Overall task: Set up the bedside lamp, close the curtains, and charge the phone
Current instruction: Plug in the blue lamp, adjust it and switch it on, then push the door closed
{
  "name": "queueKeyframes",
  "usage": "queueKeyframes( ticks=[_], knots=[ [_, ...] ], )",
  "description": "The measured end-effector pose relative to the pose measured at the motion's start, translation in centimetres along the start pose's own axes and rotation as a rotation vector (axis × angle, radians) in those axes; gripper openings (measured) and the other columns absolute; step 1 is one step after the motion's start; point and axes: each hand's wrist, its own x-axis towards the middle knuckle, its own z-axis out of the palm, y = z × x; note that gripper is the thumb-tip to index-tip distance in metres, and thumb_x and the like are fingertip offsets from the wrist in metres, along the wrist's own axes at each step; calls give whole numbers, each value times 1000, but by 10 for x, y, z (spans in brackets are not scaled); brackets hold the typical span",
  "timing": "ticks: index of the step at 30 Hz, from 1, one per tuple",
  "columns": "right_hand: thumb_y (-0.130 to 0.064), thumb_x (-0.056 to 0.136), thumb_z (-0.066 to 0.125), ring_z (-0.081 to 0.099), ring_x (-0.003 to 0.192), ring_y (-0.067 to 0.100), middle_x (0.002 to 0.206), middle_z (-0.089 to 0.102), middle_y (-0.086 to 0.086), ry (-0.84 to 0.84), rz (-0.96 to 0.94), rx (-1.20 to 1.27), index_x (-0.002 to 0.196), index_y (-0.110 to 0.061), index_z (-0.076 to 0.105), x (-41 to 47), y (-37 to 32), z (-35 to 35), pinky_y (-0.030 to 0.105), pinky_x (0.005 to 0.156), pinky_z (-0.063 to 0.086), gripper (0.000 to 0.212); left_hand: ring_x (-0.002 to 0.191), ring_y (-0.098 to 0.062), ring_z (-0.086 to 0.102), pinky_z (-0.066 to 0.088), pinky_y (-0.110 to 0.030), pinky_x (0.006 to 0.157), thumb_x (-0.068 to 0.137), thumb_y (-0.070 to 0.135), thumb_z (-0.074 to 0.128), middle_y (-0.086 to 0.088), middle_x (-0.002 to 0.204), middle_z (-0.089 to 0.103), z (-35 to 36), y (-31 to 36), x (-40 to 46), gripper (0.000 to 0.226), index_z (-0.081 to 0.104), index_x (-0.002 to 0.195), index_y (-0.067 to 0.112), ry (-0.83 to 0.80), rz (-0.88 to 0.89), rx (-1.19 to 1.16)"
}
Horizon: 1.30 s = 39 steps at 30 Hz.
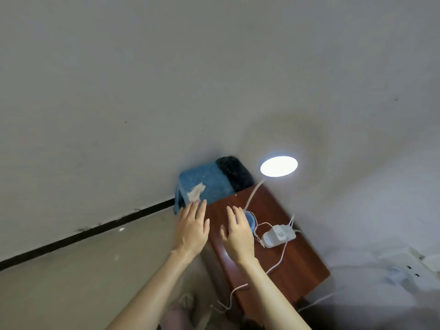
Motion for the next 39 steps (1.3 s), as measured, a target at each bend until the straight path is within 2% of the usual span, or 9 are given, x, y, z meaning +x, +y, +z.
queueKeyframes(
  ticks=[5,7,11,15,18,22,24,32,39],
  knots=[
    [-19,86,54,28,138,28,145,37,12,-215,-162,21,137,-9,37,-27,-33,19,41,113,28,55,109,-30,59,49,-43,91,83,29,40,-13,118,64,-11,-29,-77,47,55,121,5,54,-269,50],
    [-17,85,56,30,136,29,144,39,15,-252,-228,41,136,-8,38,-39,-51,26,39,112,28,55,109,-30,59,49,-44,92,81,25,53,-13,118,64,-19,-41,-108,45,54,121,5,72,-384,53],
    [-16,84,57,38,132,29,139,44,15,-305,-353,94,132,-8,41,-70,-96,46,38,106,35,52,109,-32,59,50,-45,90,78,18,61,-15,116,64,-33,-67,-170,46,53,121,4,130,-596,63],
    [-28,92,47,25,139,21,150,29,6,-448,-473,83,140,-15,27,-99,-148,69,34,111,26,54,108,-33,57,48,-42,89,76,15,64,-13,116,62,-49,-89,-226,51,48,124,6,202,-721,56],
    [-27,92,47,23,139,20,150,28,5,-520,-588,81,140,-15,26,-125,-189,89,32,112,23,54,112,-35,54,46,-44,94,80,17,58,-14,121,60,-57,-116,-269,49,46,126,6,234,-829,55],
    [-22,90,48,29,136,25,145,36,11,-597,-762,82,138,-10,32,-159,-242,123,38,112,30,52,115,-35,53,46,-46,95,84,27,39,-15,123,59,-70,-160,-337,48,46,126,7,263,-948,87],
    [-22,90,47,28,137,25,145,36,11,-623,-802,83,138,-9,32,-178,-266,138,35,113,25,52,115,-35,54,46,-46,95,84,30,31,-15,123,59,-80,-179,-375,52,47,126,6,282,-1025,104],
    [-17,89,50,30,136,27,144,37,14,-761,-961,124,136,-6,35,-240,-350,191,39,112,30,51,122,-36,47,39,-48,102,88,20,45,-19,130,53,-105,-220,-483,46,43,130,2,446,-1330,83],
    [-15,87,52,30,136,27,143,38,13,-857,-1110,122,136,-8,38,-260,-439,246,38,109,32,51,118,-35,51,41,-47,99,87,27,34,-18,125,57,-125,-280,-511,49,46,127,3,516,-1494,57]
  ],
)
